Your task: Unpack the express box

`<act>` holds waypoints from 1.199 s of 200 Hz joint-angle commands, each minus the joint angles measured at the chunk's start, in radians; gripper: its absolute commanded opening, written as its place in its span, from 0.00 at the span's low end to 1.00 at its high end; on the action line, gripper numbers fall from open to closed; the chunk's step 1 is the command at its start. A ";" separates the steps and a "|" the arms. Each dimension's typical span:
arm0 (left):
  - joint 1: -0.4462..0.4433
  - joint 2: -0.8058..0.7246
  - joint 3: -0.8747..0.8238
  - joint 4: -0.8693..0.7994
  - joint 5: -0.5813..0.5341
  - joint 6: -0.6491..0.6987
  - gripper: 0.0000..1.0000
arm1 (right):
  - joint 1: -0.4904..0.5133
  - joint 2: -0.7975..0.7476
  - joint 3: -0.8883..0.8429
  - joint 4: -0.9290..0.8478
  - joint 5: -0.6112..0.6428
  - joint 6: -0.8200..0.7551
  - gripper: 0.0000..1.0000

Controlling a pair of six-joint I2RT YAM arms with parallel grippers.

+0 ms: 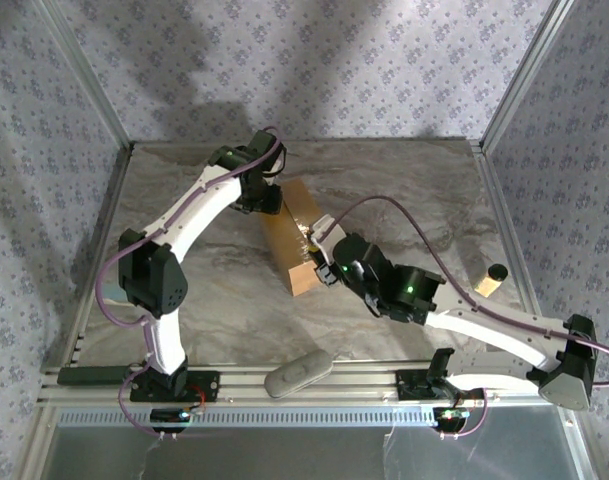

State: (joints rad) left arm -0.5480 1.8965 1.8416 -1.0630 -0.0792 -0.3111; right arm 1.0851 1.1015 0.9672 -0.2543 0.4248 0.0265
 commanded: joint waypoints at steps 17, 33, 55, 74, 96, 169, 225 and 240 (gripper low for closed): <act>0.000 0.088 -0.025 -0.076 -0.001 0.003 0.36 | 0.012 -0.031 -0.016 -0.058 0.029 0.000 0.00; 0.000 0.088 -0.021 -0.075 0.005 0.001 0.36 | 0.015 -0.035 -0.023 -0.059 0.031 0.010 0.00; 0.000 0.088 -0.019 -0.072 0.015 -0.004 0.36 | 0.021 -0.043 -0.028 -0.048 0.023 0.025 0.00; -0.001 0.084 -0.019 -0.069 0.025 -0.008 0.35 | 0.023 -0.056 -0.031 -0.027 0.019 0.032 0.00; -0.002 0.077 -0.021 -0.064 0.040 -0.014 0.35 | 0.021 -0.061 -0.028 -0.001 0.016 0.029 0.00; -0.003 0.007 -0.006 -0.026 0.119 -0.033 0.44 | 0.003 -0.038 -0.031 0.058 -0.011 0.027 0.00; -0.003 -0.010 0.007 -0.031 0.128 -0.039 0.44 | 0.001 -0.046 -0.068 0.046 -0.006 0.061 0.00; -0.002 -0.013 0.010 -0.031 0.127 -0.039 0.44 | 0.001 -0.052 -0.075 0.038 -0.002 0.066 0.00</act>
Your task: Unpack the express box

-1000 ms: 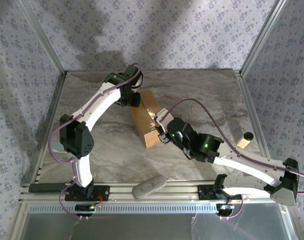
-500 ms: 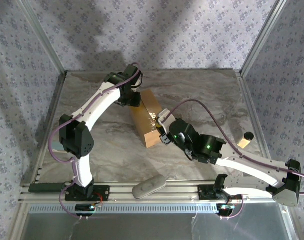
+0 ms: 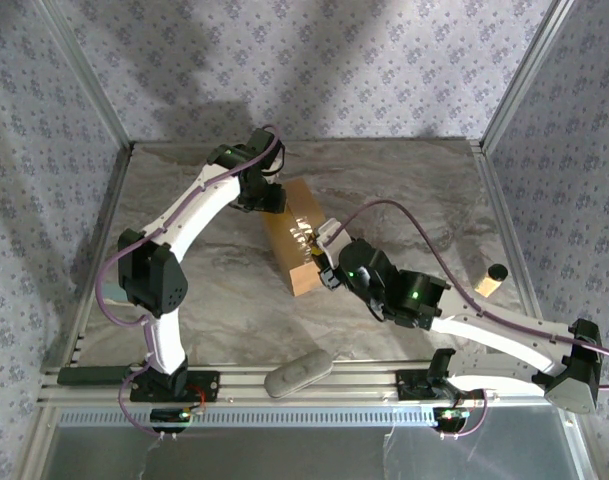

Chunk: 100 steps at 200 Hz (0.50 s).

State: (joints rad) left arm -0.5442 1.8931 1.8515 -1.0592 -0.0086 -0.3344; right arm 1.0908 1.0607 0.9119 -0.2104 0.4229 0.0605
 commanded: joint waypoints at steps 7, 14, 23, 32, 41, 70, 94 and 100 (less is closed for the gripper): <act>-0.006 -0.009 0.003 -0.036 0.055 -0.015 0.44 | -0.005 -0.013 -0.024 -0.007 0.001 0.034 0.00; -0.005 -0.009 0.004 -0.038 0.053 -0.015 0.44 | -0.006 -0.015 -0.027 -0.009 0.002 0.035 0.00; -0.006 -0.010 0.008 -0.042 0.052 -0.015 0.44 | -0.005 -0.016 -0.031 -0.012 0.005 0.036 0.00; -0.005 -0.012 0.012 -0.044 0.050 -0.015 0.44 | -0.005 -0.016 -0.033 -0.018 0.007 0.037 0.00; -0.005 -0.014 0.012 -0.040 0.050 -0.014 0.44 | -0.005 -0.016 -0.038 -0.020 0.008 0.038 0.00; -0.006 -0.009 0.018 -0.042 0.046 -0.014 0.44 | -0.005 -0.015 -0.048 -0.025 0.003 0.055 0.00; -0.006 -0.010 0.013 -0.039 0.039 -0.017 0.44 | -0.005 -0.008 -0.046 -0.038 0.018 0.084 0.00; -0.005 -0.012 0.011 -0.038 0.039 -0.018 0.44 | -0.005 -0.004 -0.044 -0.046 0.024 0.095 0.00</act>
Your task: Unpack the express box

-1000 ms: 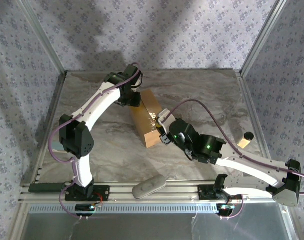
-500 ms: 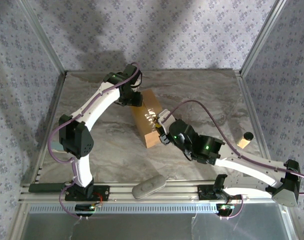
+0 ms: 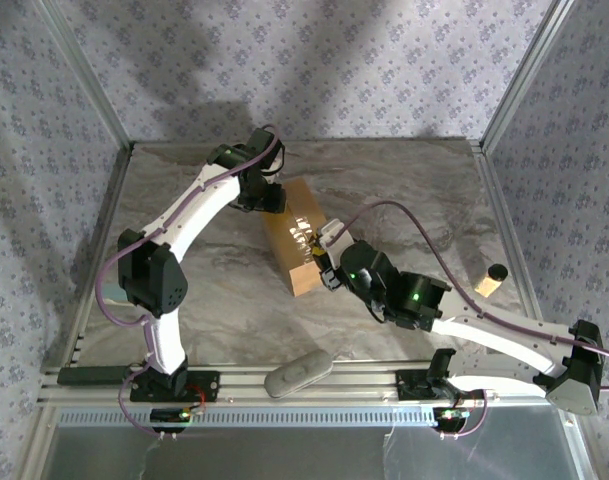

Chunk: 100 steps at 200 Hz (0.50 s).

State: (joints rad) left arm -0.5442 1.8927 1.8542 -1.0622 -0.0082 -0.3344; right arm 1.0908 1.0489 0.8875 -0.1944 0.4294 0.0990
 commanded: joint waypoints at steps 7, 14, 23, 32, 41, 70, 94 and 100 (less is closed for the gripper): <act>-0.006 -0.014 0.006 -0.035 0.040 -0.020 0.44 | -0.005 0.012 -0.019 -0.065 0.024 0.072 0.00; -0.005 -0.017 0.005 -0.034 0.040 -0.023 0.44 | -0.005 0.018 -0.022 -0.067 0.029 0.088 0.00; -0.006 -0.023 -0.002 -0.029 0.044 -0.026 0.44 | -0.005 0.024 -0.025 -0.072 0.033 0.103 0.00; -0.006 -0.030 -0.009 -0.023 0.049 -0.029 0.44 | -0.005 0.030 -0.027 -0.075 0.035 0.114 0.00; -0.005 -0.037 -0.014 -0.019 0.051 -0.031 0.44 | -0.003 0.034 -0.028 -0.079 0.039 0.125 0.00; -0.006 -0.050 -0.017 -0.021 0.060 -0.032 0.43 | -0.002 0.036 -0.043 -0.087 0.051 0.149 0.00; -0.006 -0.061 -0.022 -0.018 0.062 -0.036 0.43 | 0.000 0.038 -0.047 -0.101 0.055 0.164 0.00; -0.005 -0.064 -0.024 -0.018 0.062 -0.037 0.43 | -0.001 0.040 -0.049 -0.105 0.057 0.166 0.00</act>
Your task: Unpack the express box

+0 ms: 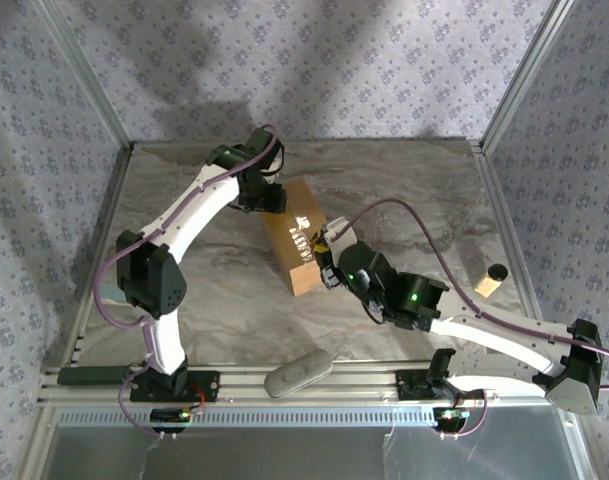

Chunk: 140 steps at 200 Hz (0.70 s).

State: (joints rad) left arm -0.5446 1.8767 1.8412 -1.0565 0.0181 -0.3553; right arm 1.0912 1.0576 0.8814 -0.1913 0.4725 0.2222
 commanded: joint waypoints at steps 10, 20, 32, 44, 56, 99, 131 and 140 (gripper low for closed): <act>-0.005 -0.053 -0.011 -0.022 0.038 -0.018 0.43 | 0.001 0.035 -0.045 -0.115 0.015 0.045 0.00; -0.005 -0.054 -0.012 -0.020 0.041 -0.017 0.43 | 0.003 0.036 -0.044 -0.119 0.018 0.046 0.00; -0.005 -0.057 -0.011 -0.019 0.047 -0.019 0.43 | 0.005 0.038 -0.044 -0.119 0.019 0.048 0.00; -0.006 -0.057 -0.008 -0.016 0.049 -0.022 0.43 | 0.007 0.039 -0.040 -0.120 0.018 0.046 0.00; -0.007 -0.059 -0.009 -0.006 0.053 -0.025 0.44 | 0.009 0.039 -0.033 -0.119 0.025 0.042 0.00; -0.019 -0.035 -0.008 0.017 0.058 -0.020 0.46 | 0.010 0.033 0.009 -0.113 0.029 0.008 0.00; -0.023 0.001 -0.013 0.027 0.056 -0.016 0.45 | 0.009 0.033 0.033 -0.110 0.025 -0.007 0.00; -0.023 0.009 -0.017 0.027 0.049 -0.017 0.45 | 0.007 0.030 0.039 -0.108 0.023 -0.012 0.00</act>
State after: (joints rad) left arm -0.5636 1.8553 1.8332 -1.0431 0.0631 -0.3679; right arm 1.0985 1.0706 0.9009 -0.2073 0.4942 0.2352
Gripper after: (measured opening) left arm 0.451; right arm 0.143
